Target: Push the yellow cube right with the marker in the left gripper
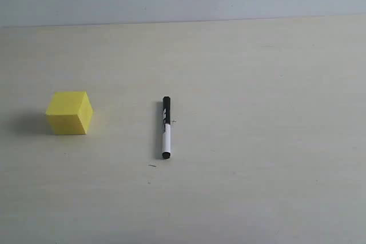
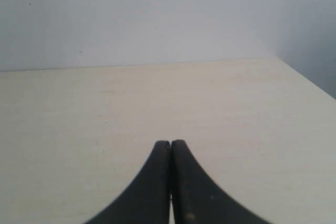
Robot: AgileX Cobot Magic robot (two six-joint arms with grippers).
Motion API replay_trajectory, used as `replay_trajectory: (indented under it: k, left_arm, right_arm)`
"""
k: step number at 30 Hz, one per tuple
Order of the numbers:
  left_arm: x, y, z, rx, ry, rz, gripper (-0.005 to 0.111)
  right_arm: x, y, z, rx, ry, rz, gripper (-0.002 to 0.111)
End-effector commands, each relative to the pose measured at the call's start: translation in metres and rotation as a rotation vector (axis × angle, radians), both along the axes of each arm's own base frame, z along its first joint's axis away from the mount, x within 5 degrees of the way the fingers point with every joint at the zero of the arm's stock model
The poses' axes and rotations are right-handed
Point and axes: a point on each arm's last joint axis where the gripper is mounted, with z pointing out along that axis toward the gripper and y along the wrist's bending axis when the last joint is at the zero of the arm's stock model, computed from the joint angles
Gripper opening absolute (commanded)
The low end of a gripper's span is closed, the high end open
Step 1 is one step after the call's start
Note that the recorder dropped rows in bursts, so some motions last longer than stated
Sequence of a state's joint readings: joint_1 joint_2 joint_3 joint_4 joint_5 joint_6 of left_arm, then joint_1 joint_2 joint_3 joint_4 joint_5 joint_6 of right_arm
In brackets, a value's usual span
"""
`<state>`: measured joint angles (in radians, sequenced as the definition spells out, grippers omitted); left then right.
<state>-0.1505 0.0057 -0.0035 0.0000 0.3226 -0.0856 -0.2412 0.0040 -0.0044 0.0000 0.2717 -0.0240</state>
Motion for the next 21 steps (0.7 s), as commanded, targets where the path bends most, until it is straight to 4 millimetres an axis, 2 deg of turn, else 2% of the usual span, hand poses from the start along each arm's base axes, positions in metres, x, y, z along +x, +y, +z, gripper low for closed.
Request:
replay_trajectory:
  k: [1,3,5,9,14,17,21]
  left_arm:
    - [0.001,0.001,0.005,0.123,-0.083,-0.011,0.0]
    - [0.002,0.0,0.019,0.002,-0.226,-0.004,0.0]
    - [0.002,0.0,0.031,-0.303,-0.317,0.02,0.0]
    - [-0.001,0.002,0.045,-0.492,-0.439,0.016,0.0]
    - [-0.012,0.007,0.071,-0.843,-0.691,-0.068,0.0]
    - [-0.023,0.013,0.096,-0.881,-0.868,-0.087,0.0]
    - [-0.017,0.011,0.155,-0.698,-0.861,-0.043,0.0]
  right_arm:
    - [0.0,0.0,-0.001,-0.006,-0.004,-0.004,0.0]
    - [0.0,0.0,-0.001,-0.006,-0.004,-0.004,0.0]
    - [0.0,0.0,-0.001,-0.006,-0.004,-0.004,0.0]
    - [0.0,0.0,-0.001,-0.006,-0.004,-0.004,0.0]
    - [0.0,0.0,-0.001,-0.006,-0.004,-0.004,0.0]
    - [0.0,0.0,-0.001,-0.006,-0.004,-0.004,0.0]
    - [0.0,0.0,-0.001,-0.006,-0.004,-0.004,0.0]
